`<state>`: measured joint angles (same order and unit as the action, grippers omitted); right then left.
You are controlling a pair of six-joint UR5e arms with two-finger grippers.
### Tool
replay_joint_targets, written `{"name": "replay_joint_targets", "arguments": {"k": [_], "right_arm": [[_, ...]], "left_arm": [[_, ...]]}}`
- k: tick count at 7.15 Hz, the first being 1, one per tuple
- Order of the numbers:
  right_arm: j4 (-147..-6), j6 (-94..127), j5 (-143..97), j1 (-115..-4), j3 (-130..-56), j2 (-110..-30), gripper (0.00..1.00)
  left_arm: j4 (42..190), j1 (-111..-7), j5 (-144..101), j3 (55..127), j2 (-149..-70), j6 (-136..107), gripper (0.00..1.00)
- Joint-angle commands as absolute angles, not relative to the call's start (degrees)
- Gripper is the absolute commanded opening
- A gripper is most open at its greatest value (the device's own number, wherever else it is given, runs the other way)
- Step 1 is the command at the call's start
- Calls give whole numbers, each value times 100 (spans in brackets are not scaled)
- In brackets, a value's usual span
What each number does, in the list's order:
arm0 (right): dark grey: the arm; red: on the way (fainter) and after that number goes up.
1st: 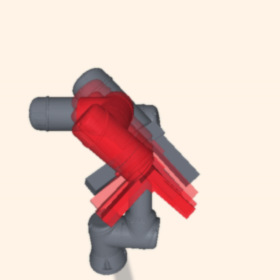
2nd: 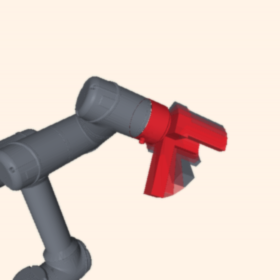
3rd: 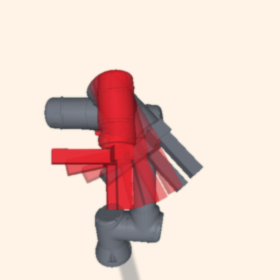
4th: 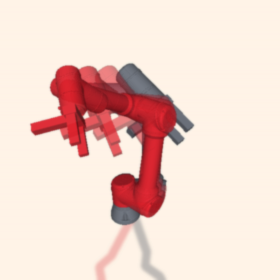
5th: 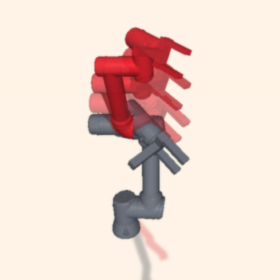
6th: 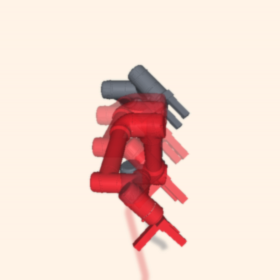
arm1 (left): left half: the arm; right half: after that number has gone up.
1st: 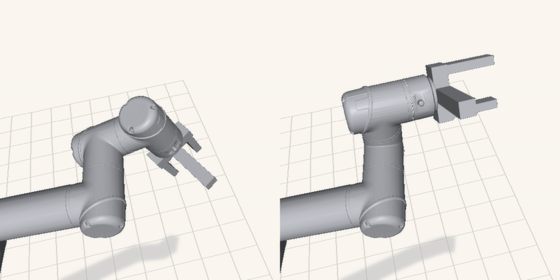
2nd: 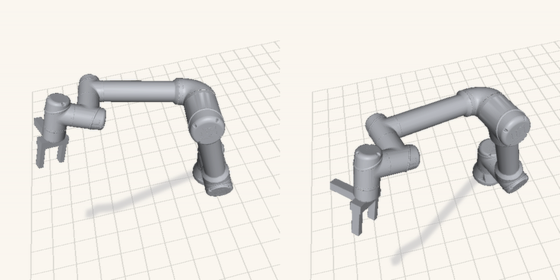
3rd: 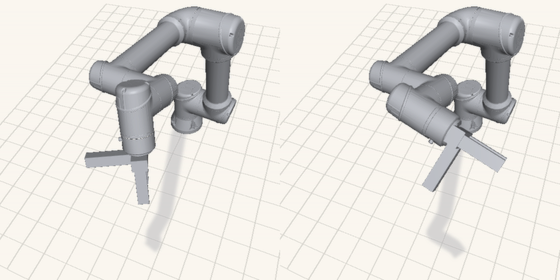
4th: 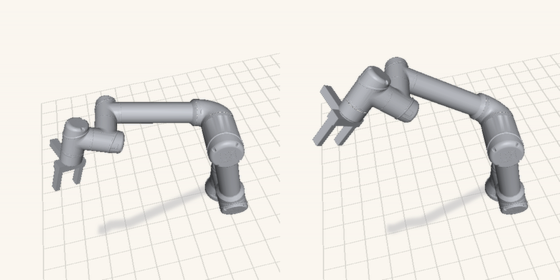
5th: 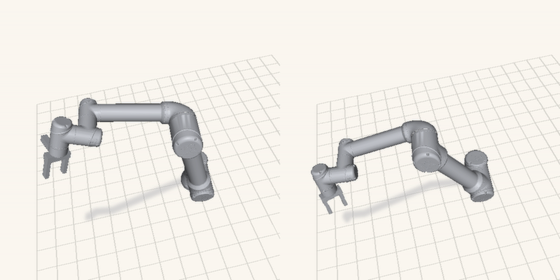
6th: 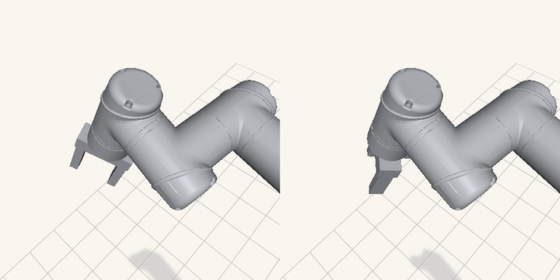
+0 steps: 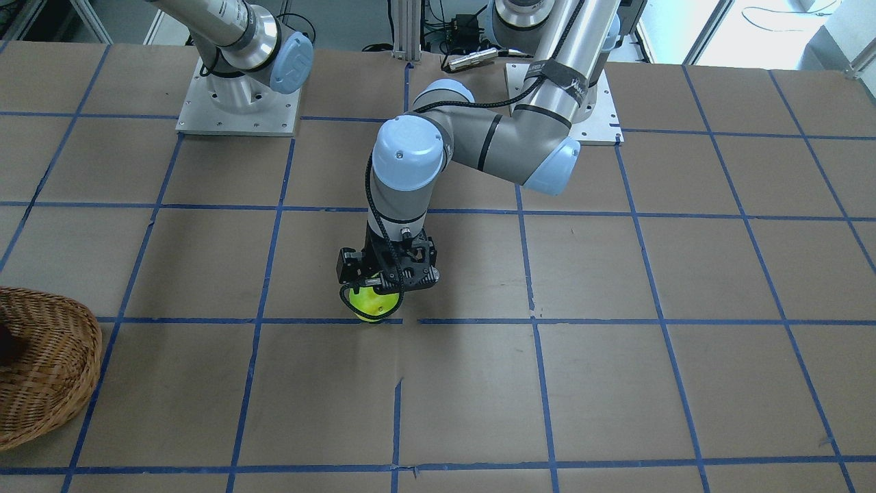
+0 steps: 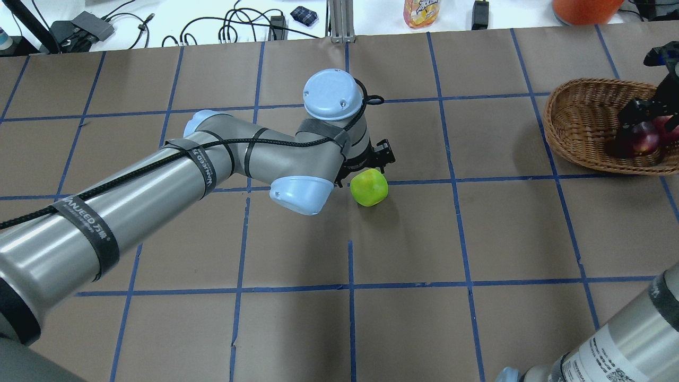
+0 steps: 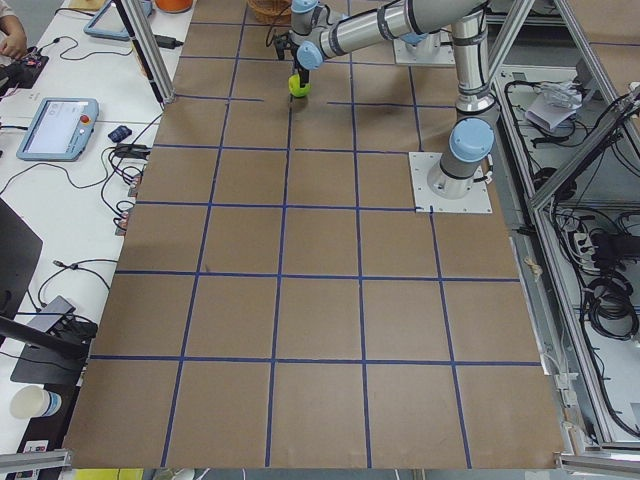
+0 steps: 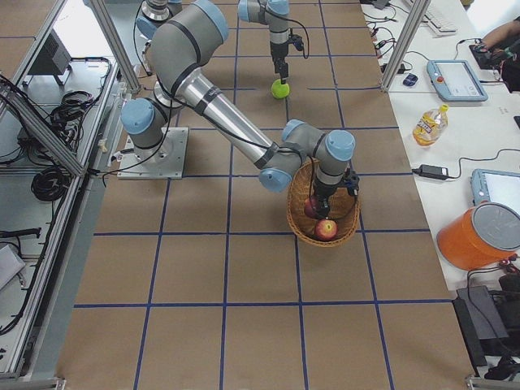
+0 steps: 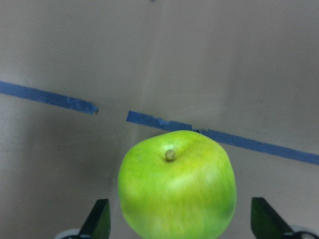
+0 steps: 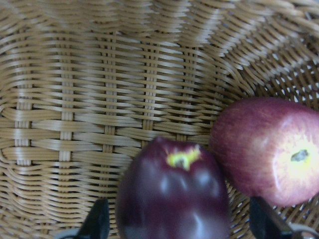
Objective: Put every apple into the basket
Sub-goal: 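Release the dark apple into the basket while the left gripper sets the green apple down, then raise the left gripper back while the right gripper moves over the green apple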
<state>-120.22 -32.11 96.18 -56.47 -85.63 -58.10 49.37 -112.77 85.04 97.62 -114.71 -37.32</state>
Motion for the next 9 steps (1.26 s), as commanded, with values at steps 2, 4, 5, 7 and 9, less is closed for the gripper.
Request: {"name": "replay_joint_targets", "arguments": {"k": [2,4,5,7,9], "right_arm": [[-11456,-3112,9502,-5957,-8561,-6510,100],[-10533,-1260,9457,-6946,-8578,-7213,100],[-10355,-343,9405,-7605,-8569,-7399,100],[-10379,1432,9378,-8941,-8640,-7471,100],[-10441,3202,9378,-9831,-8718,-6999,100]], "left_arm": [[5640,-10391,8464,9625,-10935,-2492,100],[6736,-9446,8918,9493,-10610,-591,100],[6898,-8996,8938,9466,-10382,-23,100],[7697,-8964,9008,9405,-9690,-26,100],[8022,-8974,9000,9291,-9274,-26,100]]}}
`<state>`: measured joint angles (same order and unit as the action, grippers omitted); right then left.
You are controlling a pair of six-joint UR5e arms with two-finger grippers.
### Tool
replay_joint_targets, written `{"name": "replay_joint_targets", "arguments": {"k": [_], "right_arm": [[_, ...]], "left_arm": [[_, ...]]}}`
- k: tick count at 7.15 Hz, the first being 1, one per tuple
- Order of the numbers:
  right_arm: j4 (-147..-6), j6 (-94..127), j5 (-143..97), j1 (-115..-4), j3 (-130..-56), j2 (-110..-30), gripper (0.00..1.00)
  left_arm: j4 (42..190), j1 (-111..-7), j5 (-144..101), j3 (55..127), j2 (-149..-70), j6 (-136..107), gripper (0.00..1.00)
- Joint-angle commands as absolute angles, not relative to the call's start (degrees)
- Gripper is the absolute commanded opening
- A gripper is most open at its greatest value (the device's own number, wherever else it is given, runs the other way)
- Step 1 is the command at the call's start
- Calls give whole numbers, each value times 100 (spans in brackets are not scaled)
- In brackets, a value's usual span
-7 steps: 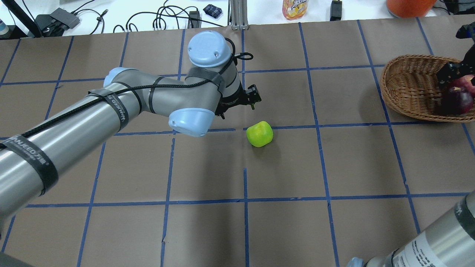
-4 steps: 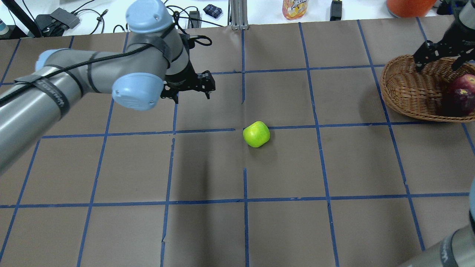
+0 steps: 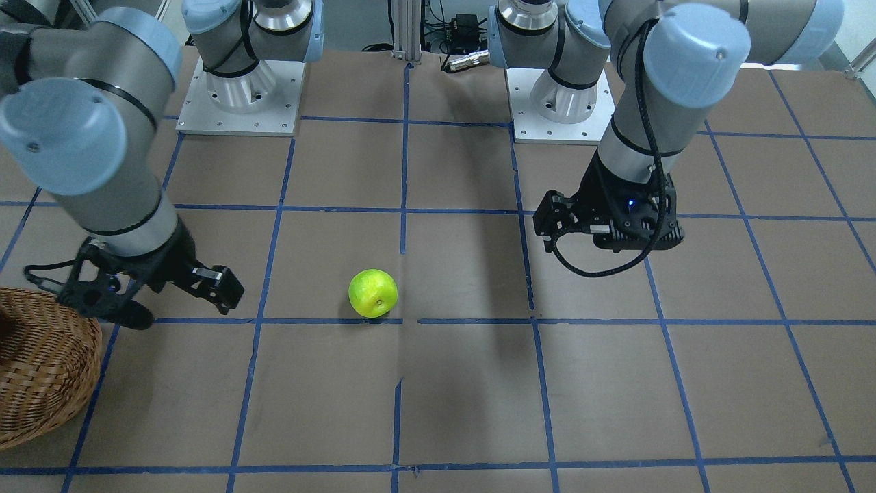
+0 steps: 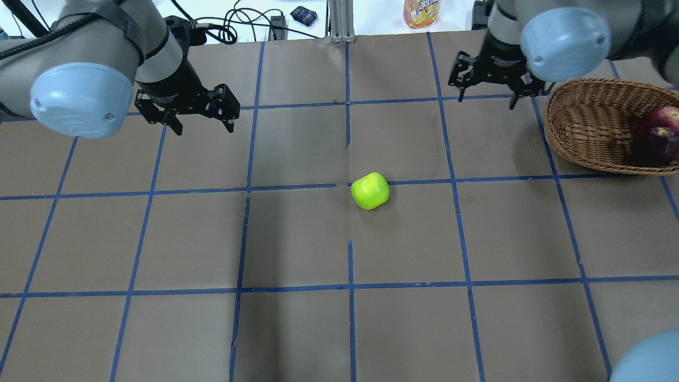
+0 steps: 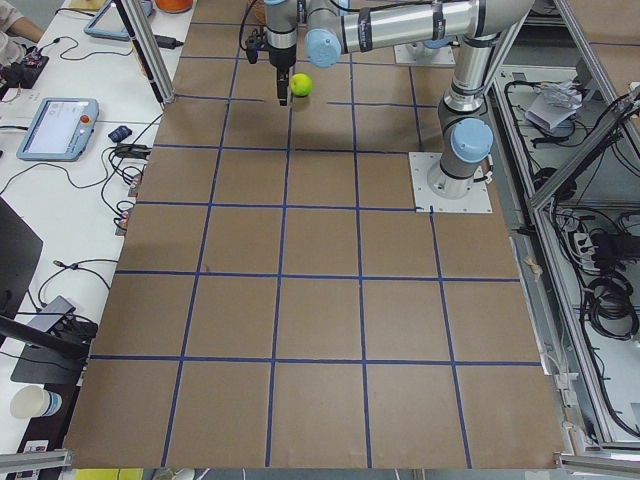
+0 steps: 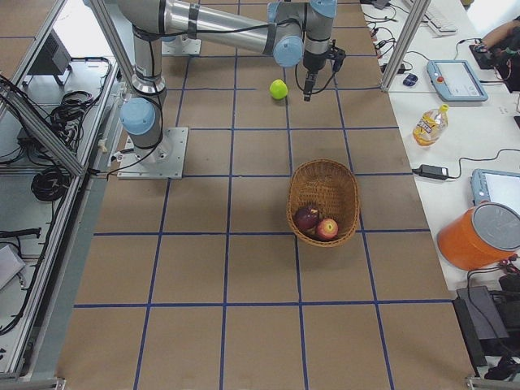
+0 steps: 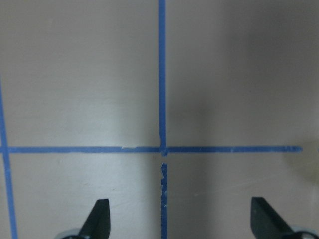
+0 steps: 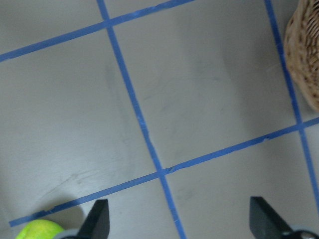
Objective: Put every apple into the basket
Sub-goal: 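Raise the left gripper back while the right gripper moves over the green apple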
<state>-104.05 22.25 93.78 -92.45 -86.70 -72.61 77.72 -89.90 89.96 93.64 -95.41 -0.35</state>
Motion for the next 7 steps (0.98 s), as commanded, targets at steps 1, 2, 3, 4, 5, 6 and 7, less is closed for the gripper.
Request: {"name": "replay_joint_targets", "arguments": {"k": [1,2,3,4,5,6,7], "right_arm": [[-10850,3730,9369,-10148,-8736,-6796,100],[-10915,4301,9152,-10230,-8754,-6629,100],[-10933,4803,8349,-10239,-8745,-6549,100],[-10934,4912,8089,-10239,-8771,-6452,100],[-10934,4878,8103,-10248,-8885,-6390,100],[-10995,4774,8138,-10283,-8990,-6433,100],[-11387,4337,8139,-10396,-9061,-6390,100]], "left_arm": [[8320,-8921,9000,9116,-9264,-35,100],[8610,-8921,9009,8888,-9342,-35,100],[8683,-8912,9009,8938,-9273,-26,100],[8701,-8912,9009,8973,-9272,-26,100],[8701,-8912,9017,8982,-9272,-18,100],[8701,-8912,9026,9043,-9272,-18,100],[8701,-8903,9026,9131,-9238,-18,100]]}}
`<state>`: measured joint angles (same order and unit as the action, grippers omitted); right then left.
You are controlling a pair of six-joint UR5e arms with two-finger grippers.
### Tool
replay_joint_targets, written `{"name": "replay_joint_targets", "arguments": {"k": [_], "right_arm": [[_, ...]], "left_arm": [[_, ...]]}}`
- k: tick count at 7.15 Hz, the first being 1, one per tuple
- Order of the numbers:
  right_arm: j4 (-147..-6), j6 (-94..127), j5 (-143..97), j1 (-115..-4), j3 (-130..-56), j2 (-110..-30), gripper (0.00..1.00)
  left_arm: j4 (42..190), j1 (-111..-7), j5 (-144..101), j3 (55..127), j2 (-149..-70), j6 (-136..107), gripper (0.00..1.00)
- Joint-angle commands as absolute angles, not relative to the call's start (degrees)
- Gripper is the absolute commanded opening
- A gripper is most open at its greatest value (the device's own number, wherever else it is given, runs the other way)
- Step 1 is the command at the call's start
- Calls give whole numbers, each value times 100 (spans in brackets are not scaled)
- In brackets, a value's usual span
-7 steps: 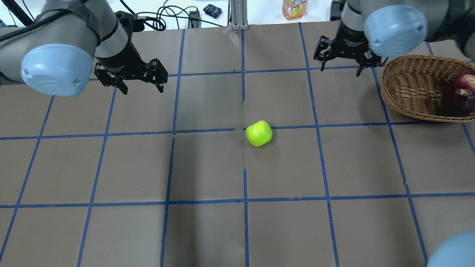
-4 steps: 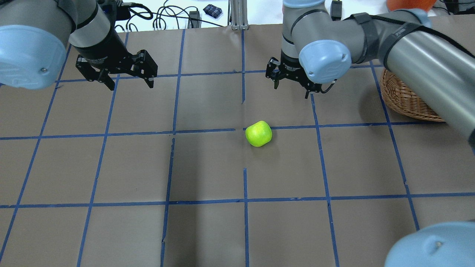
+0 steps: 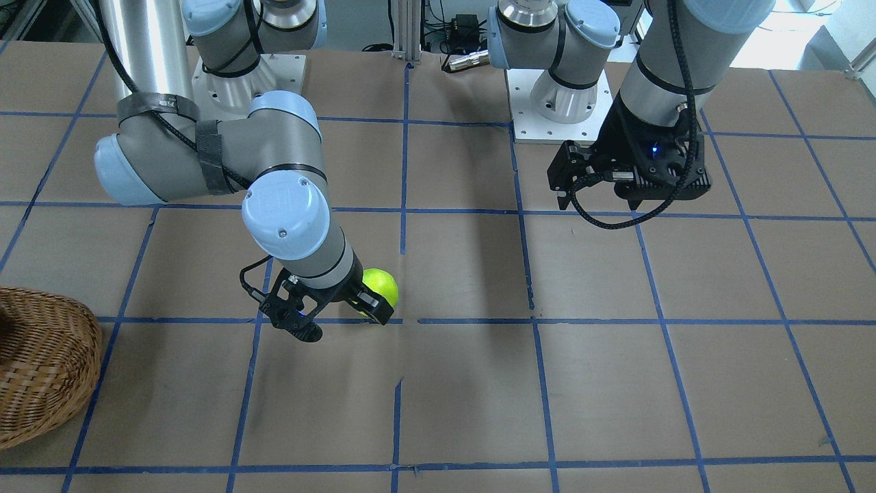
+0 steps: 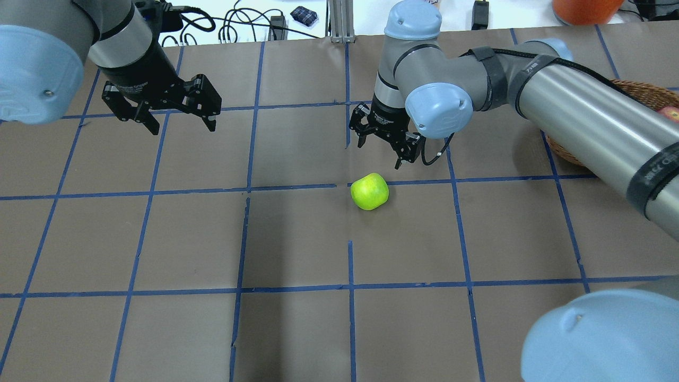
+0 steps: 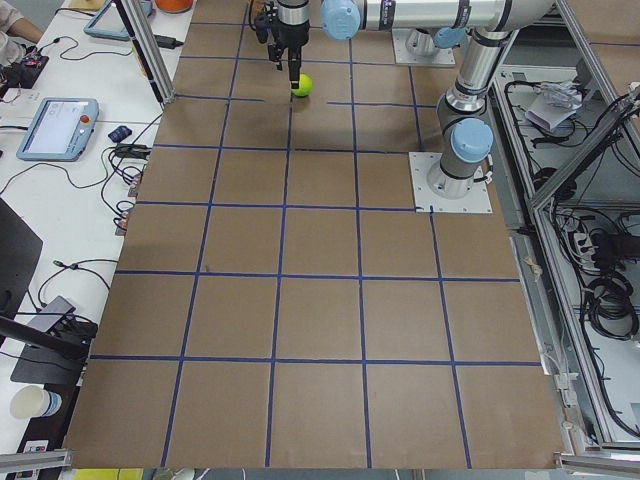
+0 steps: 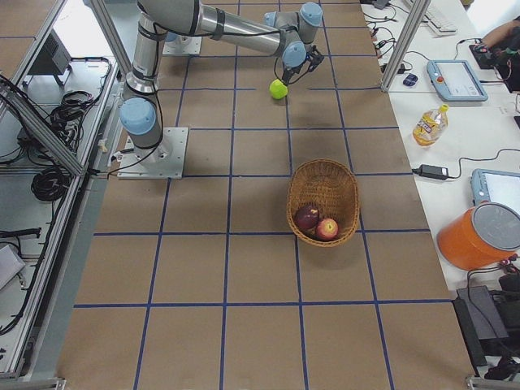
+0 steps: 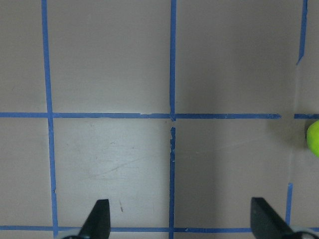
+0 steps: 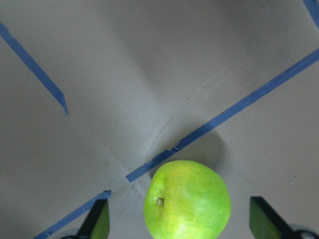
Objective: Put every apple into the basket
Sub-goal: 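Lower the right gripper onto the green apple, grasp and lift it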
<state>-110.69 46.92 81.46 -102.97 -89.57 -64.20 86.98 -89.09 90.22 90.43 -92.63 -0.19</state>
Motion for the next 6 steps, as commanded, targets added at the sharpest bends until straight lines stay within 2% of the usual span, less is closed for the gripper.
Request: {"name": "replay_joint_targets", "arguments": {"k": [1,6], "right_arm": [[-11486,3976,8165,-10484,-9201,-6407,100],[-12742,1965,8499,-10722,-10019,-6618,100]], "left_arm": [[8701,-8877,9026,9219,-9237,-18,100],[8666,-8868,9026,9246,-9220,-18,100]]}}
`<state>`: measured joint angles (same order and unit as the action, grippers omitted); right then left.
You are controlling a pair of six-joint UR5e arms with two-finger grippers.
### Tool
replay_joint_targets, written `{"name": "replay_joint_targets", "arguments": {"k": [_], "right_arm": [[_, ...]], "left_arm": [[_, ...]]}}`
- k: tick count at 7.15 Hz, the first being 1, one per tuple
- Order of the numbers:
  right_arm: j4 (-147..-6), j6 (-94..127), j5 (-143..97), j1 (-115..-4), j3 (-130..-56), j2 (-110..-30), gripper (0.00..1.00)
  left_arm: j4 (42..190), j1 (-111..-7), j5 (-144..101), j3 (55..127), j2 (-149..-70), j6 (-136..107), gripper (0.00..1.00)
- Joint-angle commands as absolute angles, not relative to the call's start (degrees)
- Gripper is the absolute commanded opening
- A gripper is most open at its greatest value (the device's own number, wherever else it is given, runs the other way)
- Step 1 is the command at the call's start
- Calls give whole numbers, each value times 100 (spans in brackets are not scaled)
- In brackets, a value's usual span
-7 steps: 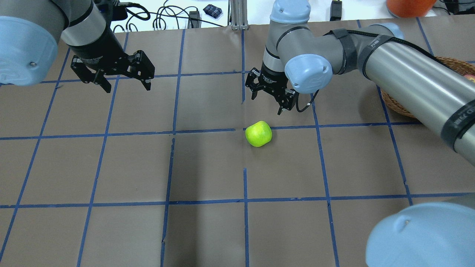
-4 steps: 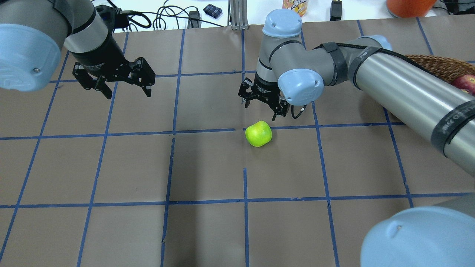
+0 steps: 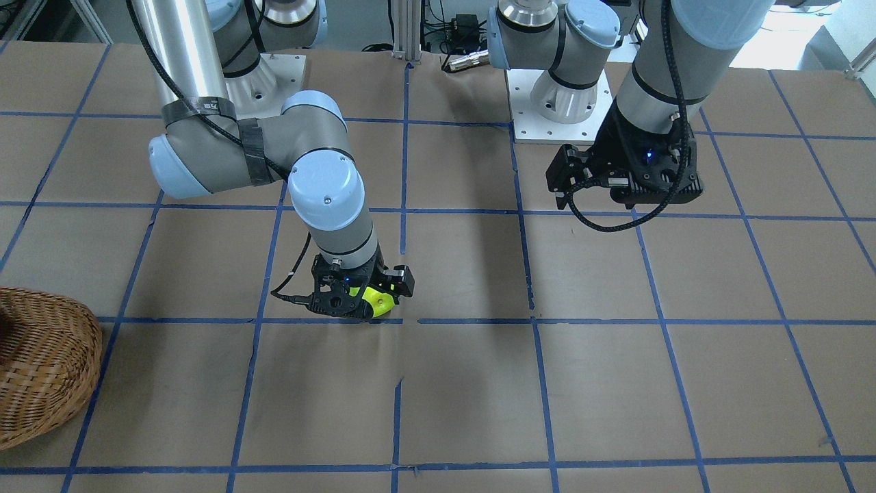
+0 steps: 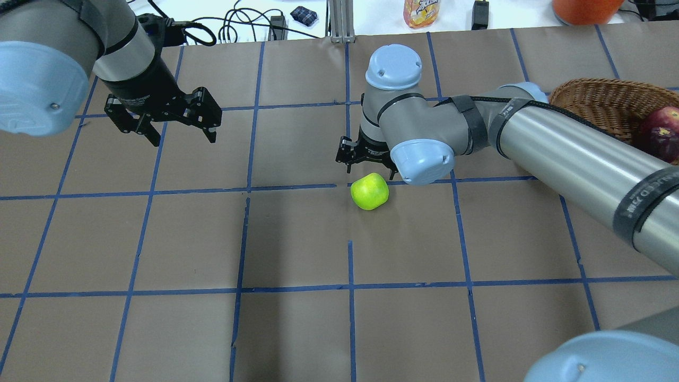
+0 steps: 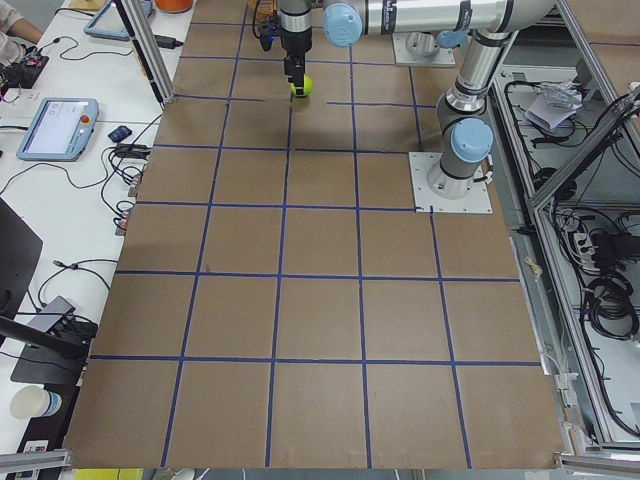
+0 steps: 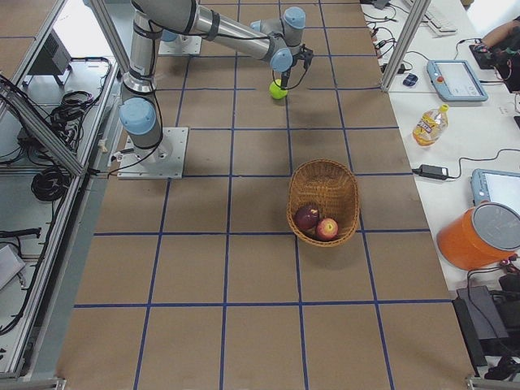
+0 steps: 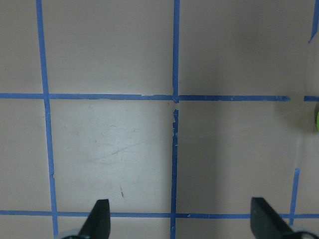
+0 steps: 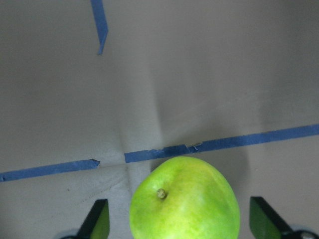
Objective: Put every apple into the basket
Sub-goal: 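Lower the right gripper onto the green apple, grasp and lift it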
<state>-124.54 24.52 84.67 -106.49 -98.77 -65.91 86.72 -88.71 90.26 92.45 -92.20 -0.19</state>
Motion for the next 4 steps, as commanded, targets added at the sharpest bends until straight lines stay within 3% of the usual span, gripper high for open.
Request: {"name": "replay_joint_targets", "arguments": {"k": [1,4], "right_arm": [[-12753,1899,8499,-10810,-10028,-6627,100],[-12718,1611,9050,-11004,-10212,-6618,100]], "left_arm": [[8666,-8868,9026,9246,-9228,-18,100],[8666,-8868,9026,9246,-9220,-18,100]]}}
